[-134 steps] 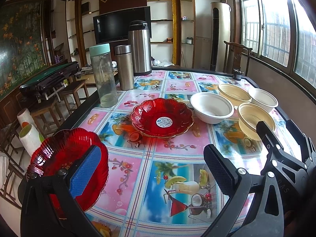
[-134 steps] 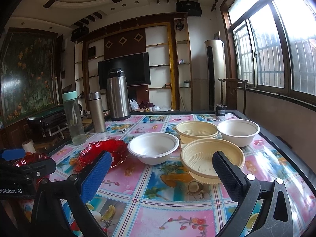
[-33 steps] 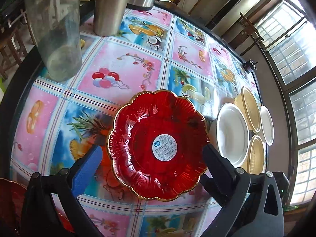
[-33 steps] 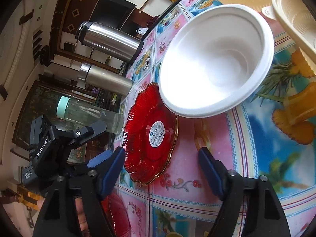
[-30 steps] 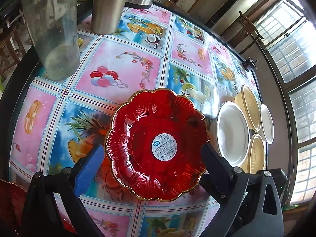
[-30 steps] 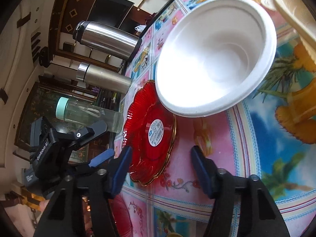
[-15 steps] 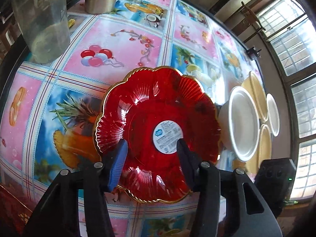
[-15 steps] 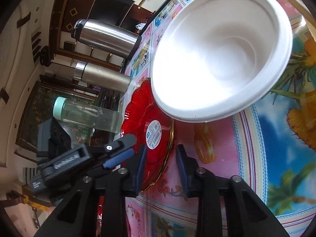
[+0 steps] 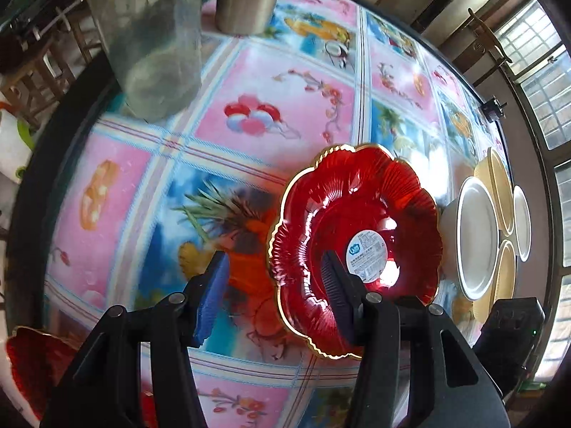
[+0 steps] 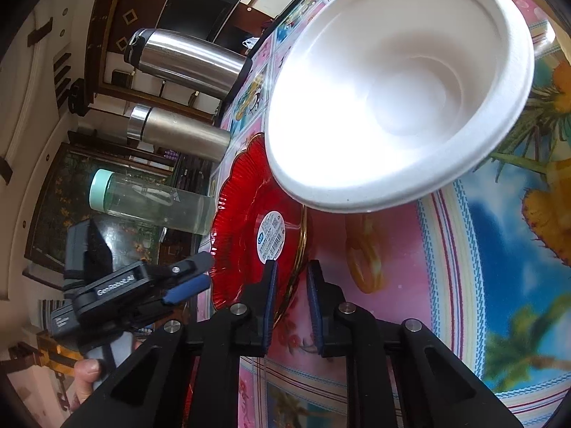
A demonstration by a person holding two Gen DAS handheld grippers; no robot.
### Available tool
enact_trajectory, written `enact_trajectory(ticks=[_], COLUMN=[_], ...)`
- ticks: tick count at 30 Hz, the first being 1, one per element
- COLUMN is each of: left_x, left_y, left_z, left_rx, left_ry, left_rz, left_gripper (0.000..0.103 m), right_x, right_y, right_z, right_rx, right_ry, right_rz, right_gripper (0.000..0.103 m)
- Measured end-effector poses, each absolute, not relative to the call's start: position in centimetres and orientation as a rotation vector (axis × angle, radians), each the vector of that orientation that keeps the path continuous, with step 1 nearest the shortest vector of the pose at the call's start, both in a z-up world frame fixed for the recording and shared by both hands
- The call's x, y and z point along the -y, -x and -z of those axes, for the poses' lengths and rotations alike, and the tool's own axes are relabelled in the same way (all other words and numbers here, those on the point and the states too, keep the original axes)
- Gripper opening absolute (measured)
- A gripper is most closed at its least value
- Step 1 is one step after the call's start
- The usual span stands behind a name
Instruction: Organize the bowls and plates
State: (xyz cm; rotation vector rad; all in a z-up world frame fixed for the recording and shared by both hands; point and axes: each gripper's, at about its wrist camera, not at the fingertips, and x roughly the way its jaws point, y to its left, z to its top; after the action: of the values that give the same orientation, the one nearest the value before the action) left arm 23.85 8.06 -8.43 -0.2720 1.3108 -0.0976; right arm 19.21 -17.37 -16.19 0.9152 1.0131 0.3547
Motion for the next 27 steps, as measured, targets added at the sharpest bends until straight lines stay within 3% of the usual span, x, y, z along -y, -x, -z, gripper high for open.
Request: enact_trajectory(ticks=[8,12,15,27], left_x=[-6.6,-6.9,-8.0,-8.6], left_y=[-23.8,-23.5,-23.1,-18.9], left_z=[9.3,9.5,9.7,8.3], left_rx=[-1.296,-1.280,-1.281,-1.197], left_ry=[0.305,0.291,0.334,0.386], left_rz=[0.139,0.092,0.075,0.063], left_gripper=[0.050,0.026,0.014,0.013], right_x=[17.2,17.1,17.2,16.4], right_y=[-19.3,-19.3,-19.3,-18.7], right_z=[16.1,16.0,16.1,15.4], right_rx=[-1.004,-0.992,-0.987,-1.001], right_ry=[-0.904,-0.884,-0.879,-0.786], right_rz=[-0.358,-0.352,-0.350,-0.324], right_gripper=[0.015,0.013,0.011,0.007])
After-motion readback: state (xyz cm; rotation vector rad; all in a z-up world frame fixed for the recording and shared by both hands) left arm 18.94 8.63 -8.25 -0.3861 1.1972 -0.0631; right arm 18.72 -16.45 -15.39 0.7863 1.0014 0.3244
